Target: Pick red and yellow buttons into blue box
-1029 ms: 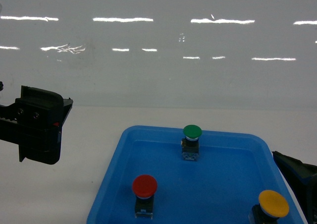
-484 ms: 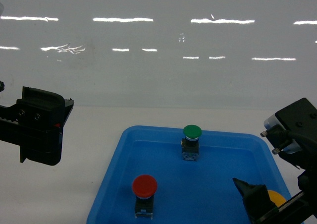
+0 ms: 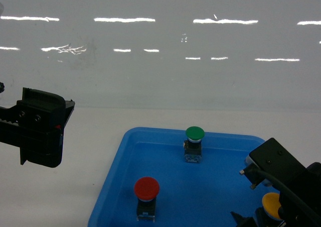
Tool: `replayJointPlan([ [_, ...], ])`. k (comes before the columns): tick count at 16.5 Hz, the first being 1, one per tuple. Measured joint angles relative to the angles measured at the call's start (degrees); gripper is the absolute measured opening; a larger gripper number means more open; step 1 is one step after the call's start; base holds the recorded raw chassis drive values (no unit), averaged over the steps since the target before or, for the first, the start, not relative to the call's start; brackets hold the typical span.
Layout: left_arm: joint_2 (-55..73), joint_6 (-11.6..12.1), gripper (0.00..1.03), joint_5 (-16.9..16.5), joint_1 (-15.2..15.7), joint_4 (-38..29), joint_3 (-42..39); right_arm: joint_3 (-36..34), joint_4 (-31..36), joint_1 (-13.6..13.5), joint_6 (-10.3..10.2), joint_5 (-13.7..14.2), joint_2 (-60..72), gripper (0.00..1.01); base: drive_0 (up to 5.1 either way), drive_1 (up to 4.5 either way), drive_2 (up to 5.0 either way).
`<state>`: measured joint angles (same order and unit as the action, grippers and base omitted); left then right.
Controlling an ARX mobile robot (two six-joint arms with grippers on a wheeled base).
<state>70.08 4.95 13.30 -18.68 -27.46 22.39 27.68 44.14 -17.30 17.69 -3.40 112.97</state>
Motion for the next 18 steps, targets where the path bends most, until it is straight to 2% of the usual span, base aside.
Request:
replayJointPlan([
  [4,0.0,0.0,0.98,0.0,0.0,0.0,0.0,0.5,2.2,0.0,0.2,1.2,3.9,0.98,0.0,0.00,0.0],
  [5,0.0,0.0,0.98,0.0,0.0,0.0,0.0,0.9,2.3,0.0,0.1,1.2,4.5,0.93,0.0,0.00,0.0],
  [8,0.0,0.0,0.98,0.0,0.0,0.0,0.0,0.9,2.5,0.0,0.0,1.2,5.1,0.66,0.0,0.00,0.0],
  [10,0.0,0.0,0.98,0.0,0.0,0.0,0.0,0.3,2.6,0.1,0.2,2.0,5.1,0.38,0.0,0.00,0.0],
  [11,0.0,0.0,0.98,0.0,0.0,0.0,0.0,0.2,3.0,0.0,0.2,2.1,5.0,0.30,0.0,0.00,0.0],
  [18,0.0,0.0,0.98,0.0,0.0,0.0,0.0,-2.5,5.1,-0.4,-1.4,3.0,1.1,0.29,0.0,0.00,0.0],
])
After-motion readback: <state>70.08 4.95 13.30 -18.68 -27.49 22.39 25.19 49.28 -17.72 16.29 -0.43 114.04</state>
